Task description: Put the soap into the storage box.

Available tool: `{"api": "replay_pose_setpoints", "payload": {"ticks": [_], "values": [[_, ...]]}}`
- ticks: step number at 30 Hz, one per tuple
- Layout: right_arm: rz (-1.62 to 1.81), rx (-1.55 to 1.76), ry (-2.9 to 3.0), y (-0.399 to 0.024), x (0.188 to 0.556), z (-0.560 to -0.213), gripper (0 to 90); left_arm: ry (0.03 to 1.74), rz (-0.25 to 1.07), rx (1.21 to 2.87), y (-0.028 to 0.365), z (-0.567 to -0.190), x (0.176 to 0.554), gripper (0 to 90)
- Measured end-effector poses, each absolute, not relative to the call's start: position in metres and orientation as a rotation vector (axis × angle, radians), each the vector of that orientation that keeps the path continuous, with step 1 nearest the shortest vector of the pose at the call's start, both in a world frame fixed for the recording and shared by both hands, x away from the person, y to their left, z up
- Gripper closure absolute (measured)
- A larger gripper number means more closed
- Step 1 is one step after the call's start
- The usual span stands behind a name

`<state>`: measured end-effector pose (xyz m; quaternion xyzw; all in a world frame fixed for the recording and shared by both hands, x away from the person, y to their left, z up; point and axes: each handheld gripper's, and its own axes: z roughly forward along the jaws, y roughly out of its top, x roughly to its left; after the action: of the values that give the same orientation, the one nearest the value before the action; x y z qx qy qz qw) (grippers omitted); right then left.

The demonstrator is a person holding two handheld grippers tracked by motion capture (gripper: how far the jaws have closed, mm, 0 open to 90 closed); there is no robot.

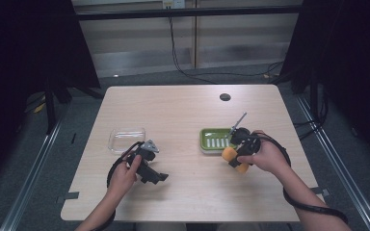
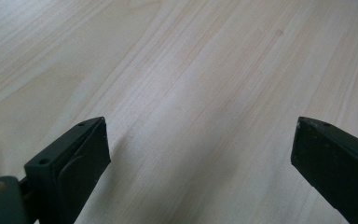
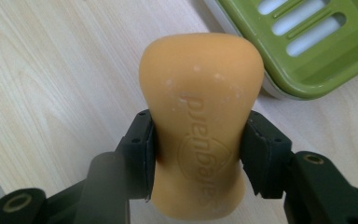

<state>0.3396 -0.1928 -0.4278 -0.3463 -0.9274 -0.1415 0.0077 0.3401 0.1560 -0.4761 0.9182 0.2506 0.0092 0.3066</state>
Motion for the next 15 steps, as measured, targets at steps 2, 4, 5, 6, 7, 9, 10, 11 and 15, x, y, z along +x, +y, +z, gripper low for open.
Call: {"api": "replay_pose_setpoints", "payload": {"ticks": [2, 4, 5, 6, 7, 9, 10, 11, 15], "values": [[-0.445, -1.079, -2.903, -0.1927, 0.3405, -0.4268, 50.2, 0.660, 0.022, 2.434, 0.1558, -0.4764, 0.3403, 4.2], [-0.451, -1.078, -2.904, -0.1929, 0.3414, -0.4260, 50.2, 0.666, 0.023, 2.427, 0.1553, -0.4769, 0.3402, 4.2], [-0.451, -1.078, -2.904, -0.1929, 0.3414, -0.4260, 50.2, 0.666, 0.023, 2.427, 0.1553, -0.4769, 0.3402, 4.2], [-0.454, -1.100, -2.892, -0.1924, 0.3416, -0.4243, 50.2, 0.664, 0.020, 2.427, 0.1554, -0.4766, 0.3402, 4.2], [-0.454, -1.100, -2.892, -0.1924, 0.3416, -0.4243, 50.2, 0.664, 0.020, 2.427, 0.1554, -0.4766, 0.3402, 4.1], [-0.461, -1.089, -2.900, -0.1930, 0.3430, -0.4236, 50.2, 0.664, 0.019, 2.427, 0.1554, -0.4767, 0.3404, 4.1], [-0.460, -1.097, -2.898, -0.1933, 0.3444, -0.4221, 50.2, 0.666, 0.015, 2.428, 0.1552, -0.4772, 0.3404, 4.1], [-0.470, -1.092, -2.903, -0.1938, 0.3454, -0.4222, 50.2, 0.667, 0.013, 2.428, 0.1552, -0.4772, 0.3405, 4.2], [-0.473, -1.103, -2.896, -0.1940, 0.3484, -0.4198, 50.2, 0.653, 0.016, 2.437, 0.1554, -0.4757, 0.3417, 4.1]]}}
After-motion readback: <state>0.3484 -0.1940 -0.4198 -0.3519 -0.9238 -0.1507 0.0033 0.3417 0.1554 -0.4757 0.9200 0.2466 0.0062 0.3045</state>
